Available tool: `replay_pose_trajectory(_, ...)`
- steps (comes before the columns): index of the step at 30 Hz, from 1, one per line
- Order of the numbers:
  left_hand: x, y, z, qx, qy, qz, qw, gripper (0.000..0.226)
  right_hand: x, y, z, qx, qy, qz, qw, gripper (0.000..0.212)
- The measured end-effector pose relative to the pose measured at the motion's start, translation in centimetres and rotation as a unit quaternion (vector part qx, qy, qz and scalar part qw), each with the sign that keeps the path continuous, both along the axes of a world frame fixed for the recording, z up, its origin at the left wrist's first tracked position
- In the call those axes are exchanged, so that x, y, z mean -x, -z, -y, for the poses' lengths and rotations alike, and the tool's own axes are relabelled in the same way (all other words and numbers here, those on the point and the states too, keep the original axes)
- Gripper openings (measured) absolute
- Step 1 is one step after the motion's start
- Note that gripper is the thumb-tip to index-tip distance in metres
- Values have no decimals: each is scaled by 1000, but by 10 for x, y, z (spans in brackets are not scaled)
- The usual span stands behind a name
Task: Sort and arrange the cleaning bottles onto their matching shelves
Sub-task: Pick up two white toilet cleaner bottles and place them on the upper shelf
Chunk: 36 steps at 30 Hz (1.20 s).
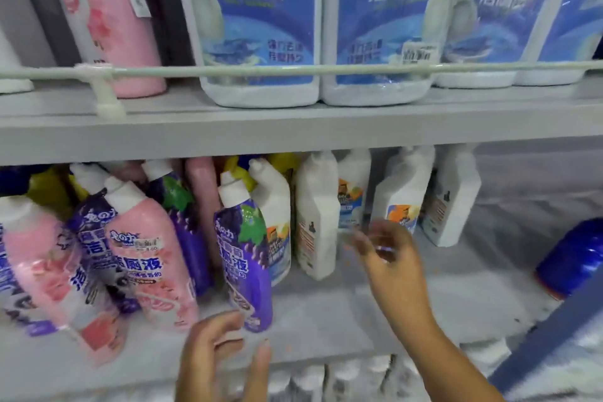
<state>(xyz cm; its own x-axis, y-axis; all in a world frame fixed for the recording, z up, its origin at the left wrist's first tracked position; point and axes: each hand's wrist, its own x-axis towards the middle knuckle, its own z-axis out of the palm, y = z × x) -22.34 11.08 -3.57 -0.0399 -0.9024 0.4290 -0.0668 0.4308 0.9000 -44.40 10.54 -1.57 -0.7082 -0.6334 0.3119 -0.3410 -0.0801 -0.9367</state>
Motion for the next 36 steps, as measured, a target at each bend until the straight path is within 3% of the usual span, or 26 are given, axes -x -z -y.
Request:
replay_pose_trajectory(4, 69, 21, 13, -50, 61, 74, 994, 71, 61, 2, 6, -5, 83, -19, 996, 61)
replay_pose_trajectory(8, 131, 12, 52, -67, 36, 105, 992, 95, 83, -2, 35, -60, 36, -31, 997, 110)
replay_pose_trajectory(9, 143, 13, 60, -80, 22, 118, 990, 100, 86, 2, 40, -60, 26, -23, 998, 114)
replay_pose_trajectory(13, 170, 17, 98, -135, -49, 103, 984, 105, 90, 21, 49, -62, 65, -38, 995, 81)
replay_pose_trajectory(20, 167, 19, 93, -137, -16, 108, 984, 111, 90, 32, 6, -64, 31, -27, 997, 71)
replay_pose_trajectory(22, 161, 20, 72, -126, 22, 101, 987, 117, 89, 38, -13, -55, 14, -24, 998, 77)
replay_pose_trajectory(25, 146, 14, 53, -124, 92, 130, 979, 119, 90, 40, -37, -88, -34, -23, 995, 113)
replay_pose_trajectory(26, 141, 13, 52, -129, 103, 149, 975, 116, 92, 39, -45, -91, -53, -9, 994, 112)
replay_pose_trajectory(29, 135, 8, 48, -139, 86, 177, 971, 104, 95, 28, -63, -105, -93, 21, 990, 83)
replay_pose_trajectory(36, 124, 9, 25, -169, 99, 130, 972, 98, 100, 17, -65, -121, -169, 129, 970, 48)
